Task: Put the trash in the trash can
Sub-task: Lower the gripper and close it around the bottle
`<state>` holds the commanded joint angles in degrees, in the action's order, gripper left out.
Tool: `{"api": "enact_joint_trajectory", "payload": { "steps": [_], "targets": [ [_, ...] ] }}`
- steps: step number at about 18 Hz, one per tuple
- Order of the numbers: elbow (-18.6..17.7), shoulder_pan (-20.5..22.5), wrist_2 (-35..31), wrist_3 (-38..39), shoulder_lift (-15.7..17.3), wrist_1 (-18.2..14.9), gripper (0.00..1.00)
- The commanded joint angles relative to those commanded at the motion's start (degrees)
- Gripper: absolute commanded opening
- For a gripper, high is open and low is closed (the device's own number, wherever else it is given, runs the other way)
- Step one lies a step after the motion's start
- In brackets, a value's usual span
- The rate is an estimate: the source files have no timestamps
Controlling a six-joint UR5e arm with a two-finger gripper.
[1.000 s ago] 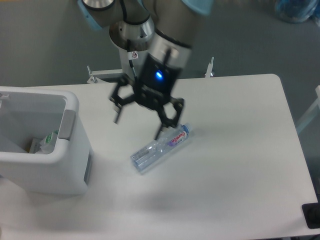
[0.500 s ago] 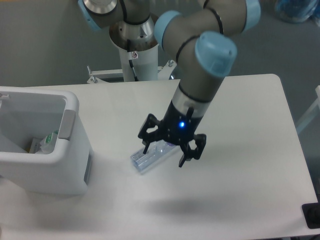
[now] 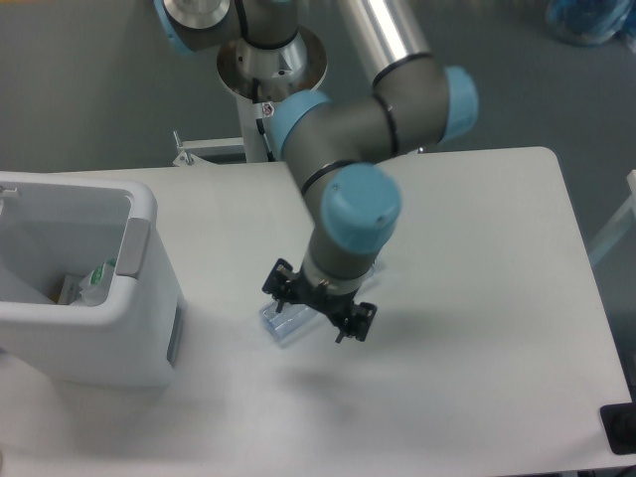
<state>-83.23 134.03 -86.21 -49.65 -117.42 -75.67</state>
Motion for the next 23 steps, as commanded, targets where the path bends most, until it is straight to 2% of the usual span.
{"api": "enact_joint_trajectory", "payload": {
  "steps": [5,12,20,23],
  "targets": [
    [-3.1,-1.1,-4.4,-2.8,-0.9,0.8,1.0],
    [-3.1,-3.4,-8.3,-2.2,-4.4,1.1,1.0],
    [-3.6,-4.9,-9.3,-0.4,-6.4,1.1,1.0],
    [-3.6,-6.5,-12.4,0.5,-7.2,1.1,1.0]
  ]
}}
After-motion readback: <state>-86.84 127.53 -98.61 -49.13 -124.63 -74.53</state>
